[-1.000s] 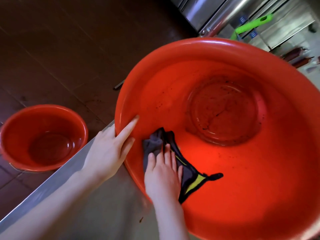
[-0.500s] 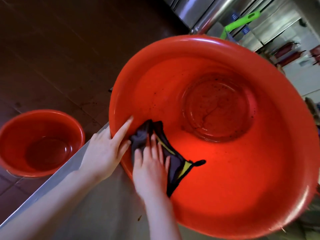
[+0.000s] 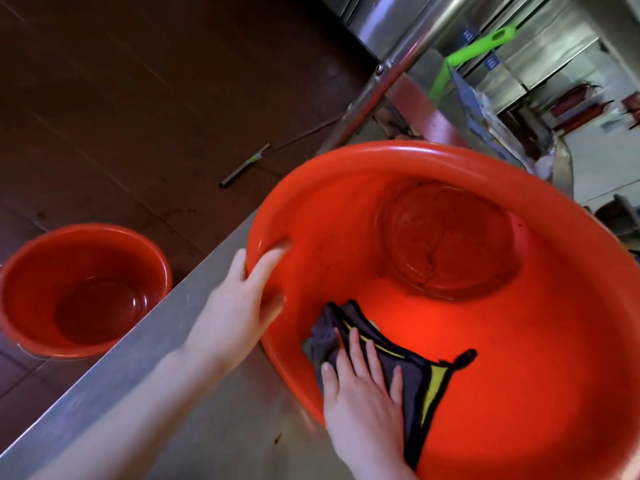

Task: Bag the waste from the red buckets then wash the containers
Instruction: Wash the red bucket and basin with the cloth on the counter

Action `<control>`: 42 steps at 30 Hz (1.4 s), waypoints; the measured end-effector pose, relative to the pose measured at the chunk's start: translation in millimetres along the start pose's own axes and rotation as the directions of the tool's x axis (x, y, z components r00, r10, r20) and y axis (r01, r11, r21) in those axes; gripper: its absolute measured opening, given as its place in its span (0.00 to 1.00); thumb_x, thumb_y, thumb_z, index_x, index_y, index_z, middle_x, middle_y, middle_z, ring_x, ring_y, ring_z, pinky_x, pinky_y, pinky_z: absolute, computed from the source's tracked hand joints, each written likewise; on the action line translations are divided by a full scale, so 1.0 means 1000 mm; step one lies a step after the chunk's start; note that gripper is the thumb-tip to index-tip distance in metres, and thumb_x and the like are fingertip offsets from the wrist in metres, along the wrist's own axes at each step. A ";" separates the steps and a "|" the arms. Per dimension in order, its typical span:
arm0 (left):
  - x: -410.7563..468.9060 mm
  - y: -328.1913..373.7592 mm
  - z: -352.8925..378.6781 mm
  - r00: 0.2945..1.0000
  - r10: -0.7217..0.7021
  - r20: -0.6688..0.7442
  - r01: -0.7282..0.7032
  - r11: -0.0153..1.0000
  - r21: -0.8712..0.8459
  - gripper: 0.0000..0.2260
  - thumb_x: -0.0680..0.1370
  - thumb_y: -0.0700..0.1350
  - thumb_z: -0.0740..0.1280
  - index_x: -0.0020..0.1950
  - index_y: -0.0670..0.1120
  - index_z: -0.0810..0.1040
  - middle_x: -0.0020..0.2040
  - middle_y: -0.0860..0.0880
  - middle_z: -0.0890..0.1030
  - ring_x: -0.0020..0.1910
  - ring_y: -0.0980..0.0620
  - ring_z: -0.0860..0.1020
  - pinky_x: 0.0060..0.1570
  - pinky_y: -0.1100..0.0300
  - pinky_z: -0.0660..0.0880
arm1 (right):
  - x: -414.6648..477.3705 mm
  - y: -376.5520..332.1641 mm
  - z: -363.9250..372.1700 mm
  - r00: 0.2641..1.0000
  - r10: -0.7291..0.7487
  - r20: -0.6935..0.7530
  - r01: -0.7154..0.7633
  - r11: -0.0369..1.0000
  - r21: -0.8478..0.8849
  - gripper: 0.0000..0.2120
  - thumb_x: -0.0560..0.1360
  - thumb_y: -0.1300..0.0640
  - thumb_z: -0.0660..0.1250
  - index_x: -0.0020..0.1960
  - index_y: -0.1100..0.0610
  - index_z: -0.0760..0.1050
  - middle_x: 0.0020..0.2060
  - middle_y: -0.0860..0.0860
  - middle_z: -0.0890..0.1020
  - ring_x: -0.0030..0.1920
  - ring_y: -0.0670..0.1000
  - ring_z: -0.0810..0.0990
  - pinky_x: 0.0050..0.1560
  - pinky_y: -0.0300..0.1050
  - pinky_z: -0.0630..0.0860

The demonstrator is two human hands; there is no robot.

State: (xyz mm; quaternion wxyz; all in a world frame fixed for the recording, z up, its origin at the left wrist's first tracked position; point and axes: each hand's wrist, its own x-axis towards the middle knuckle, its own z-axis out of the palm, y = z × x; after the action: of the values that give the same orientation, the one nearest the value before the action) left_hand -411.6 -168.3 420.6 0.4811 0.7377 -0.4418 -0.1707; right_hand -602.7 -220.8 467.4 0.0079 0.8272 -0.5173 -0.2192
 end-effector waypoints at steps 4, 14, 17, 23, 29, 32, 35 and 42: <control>-0.019 -0.007 0.023 0.999 -0.041 -0.021 0.042 0.995 0.093 0.33 0.75 0.52 0.70 0.75 0.61 0.56 0.68 0.49 0.70 0.54 0.41 0.79 0.47 0.51 0.76 | 0.013 -0.017 0.005 0.999 0.005 -0.034 0.000 0.992 0.126 0.24 0.81 0.40 0.43 0.77 0.39 0.50 0.76 0.37 0.39 0.76 0.41 0.38 0.75 0.60 0.42; -0.020 -0.011 0.022 0.998 -0.013 -0.066 0.030 0.962 0.272 0.30 0.76 0.61 0.58 0.76 0.56 0.58 0.52 0.50 0.78 0.46 0.46 0.76 0.45 0.51 0.70 | 0.172 -0.013 -0.040 0.957 0.291 0.008 -0.252 0.815 0.522 0.25 0.83 0.48 0.45 0.79 0.52 0.49 0.79 0.48 0.50 0.78 0.49 0.48 0.74 0.62 0.44; -0.020 -0.011 0.021 0.999 -0.010 -0.038 0.021 0.955 0.294 0.29 0.78 0.62 0.56 0.77 0.56 0.56 0.53 0.50 0.79 0.46 0.46 0.76 0.46 0.50 0.71 | 0.130 -0.018 -0.023 0.985 0.160 -0.059 -0.127 0.920 0.370 0.26 0.83 0.47 0.46 0.79 0.52 0.49 0.79 0.47 0.49 0.78 0.48 0.47 0.75 0.61 0.47; -0.021 -0.010 0.020 1.000 0.003 -0.022 0.004 0.947 0.321 0.23 0.82 0.53 0.48 0.77 0.56 0.57 0.51 0.49 0.81 0.42 0.46 0.73 0.40 0.53 0.65 | 0.009 -0.050 0.027 0.978 -0.116 -0.174 0.156 0.959 0.238 0.29 0.77 0.38 0.35 0.78 0.42 0.47 0.76 0.38 0.38 0.77 0.43 0.40 0.75 0.57 0.45; -0.024 -0.010 0.019 1.000 0.010 -0.019 -0.003 0.947 0.322 0.22 0.82 0.54 0.50 0.77 0.55 0.58 0.39 0.53 0.75 0.39 0.47 0.69 0.41 0.53 0.64 | 0.128 -0.028 -0.016 0.980 0.176 -0.091 -0.106 0.852 0.512 0.25 0.83 0.48 0.46 0.79 0.51 0.49 0.79 0.48 0.47 0.78 0.49 0.47 0.74 0.61 0.46; -0.024 -0.012 0.022 1.000 0.008 -0.027 0.002 0.941 0.339 0.22 0.82 0.54 0.50 0.77 0.55 0.58 0.41 0.54 0.76 0.40 0.49 0.68 0.42 0.54 0.64 | 0.173 -0.017 -0.040 0.949 0.315 0.011 -0.254 0.742 0.621 0.26 0.83 0.48 0.46 0.79 0.54 0.48 0.79 0.49 0.49 0.78 0.50 0.48 0.74 0.62 0.44; -0.022 -0.012 0.025 0.999 0.014 -0.052 0.004 0.942 0.337 0.22 0.82 0.54 0.50 0.76 0.55 0.58 0.41 0.53 0.77 0.39 0.50 0.67 0.42 0.54 0.63 | 0.156 -0.025 -0.037 0.962 0.264 -0.064 -0.180 0.795 0.580 0.26 0.83 0.49 0.48 0.79 0.55 0.48 0.79 0.49 0.50 0.78 0.50 0.49 0.74 0.63 0.45; -0.022 -0.014 0.025 0.995 0.079 -0.069 -0.050 0.937 0.344 0.22 0.82 0.52 0.51 0.77 0.54 0.60 0.40 0.50 0.80 0.39 0.46 0.72 0.39 0.54 0.61 | 0.004 -0.049 0.027 0.975 -0.106 -0.196 0.155 0.954 0.257 0.29 0.79 0.38 0.39 0.78 0.43 0.45 0.77 0.38 0.40 0.77 0.44 0.42 0.75 0.57 0.45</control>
State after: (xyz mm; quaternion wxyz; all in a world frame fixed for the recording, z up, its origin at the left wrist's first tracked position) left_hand -433.4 -162.0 392.9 0.3685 0.8015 -0.4687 -0.0453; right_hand -569.8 -196.0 429.4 -0.0729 0.8694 -0.4836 -0.0709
